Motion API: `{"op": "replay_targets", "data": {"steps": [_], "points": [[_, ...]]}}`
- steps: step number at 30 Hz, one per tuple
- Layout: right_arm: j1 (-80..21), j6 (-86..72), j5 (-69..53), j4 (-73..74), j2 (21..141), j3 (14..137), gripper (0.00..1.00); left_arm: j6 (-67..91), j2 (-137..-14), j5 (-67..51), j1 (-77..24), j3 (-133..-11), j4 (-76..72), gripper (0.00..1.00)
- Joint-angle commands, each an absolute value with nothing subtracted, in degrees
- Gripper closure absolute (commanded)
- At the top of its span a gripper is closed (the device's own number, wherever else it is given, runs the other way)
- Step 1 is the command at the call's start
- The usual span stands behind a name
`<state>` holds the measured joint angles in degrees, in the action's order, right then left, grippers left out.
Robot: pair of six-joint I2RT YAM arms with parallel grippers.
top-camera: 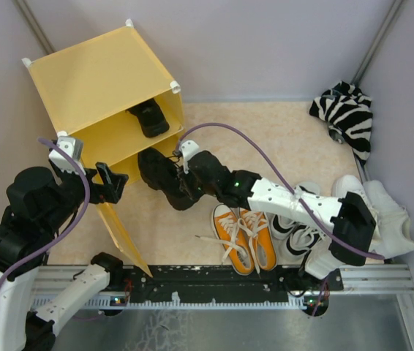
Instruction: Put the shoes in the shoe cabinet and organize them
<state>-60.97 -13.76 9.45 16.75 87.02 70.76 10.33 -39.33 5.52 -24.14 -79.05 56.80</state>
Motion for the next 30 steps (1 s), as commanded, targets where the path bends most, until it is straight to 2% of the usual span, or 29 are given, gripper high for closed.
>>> {"op": "replay_targets", "data": {"steps": [1, 9, 20, 30], "points": [[-61.26, -13.27, 8.73, 11.73, 81.98, 79.41, 1.00, 11.42, -39.39, 6.75, -24.23, -78.67, 60.95, 0.01], [-60.21, -12.24, 5.91, 16.26, 82.71, 85.82, 1.00, 11.12, -38.71, 6.49, -24.23, -77.24, 60.38, 0.01], [-60.21, -14.80, 2.45, 20.84, 73.34, 76.18, 1.00, 11.11, -38.24, 5.21, -24.21, -74.93, 58.53, 0.01], [-60.22, -13.47, 3.25, 18.64, 67.98, 75.31, 1.00, 11.34, -38.43, 4.69, -24.26, -75.14, 57.24, 0.01]]}}
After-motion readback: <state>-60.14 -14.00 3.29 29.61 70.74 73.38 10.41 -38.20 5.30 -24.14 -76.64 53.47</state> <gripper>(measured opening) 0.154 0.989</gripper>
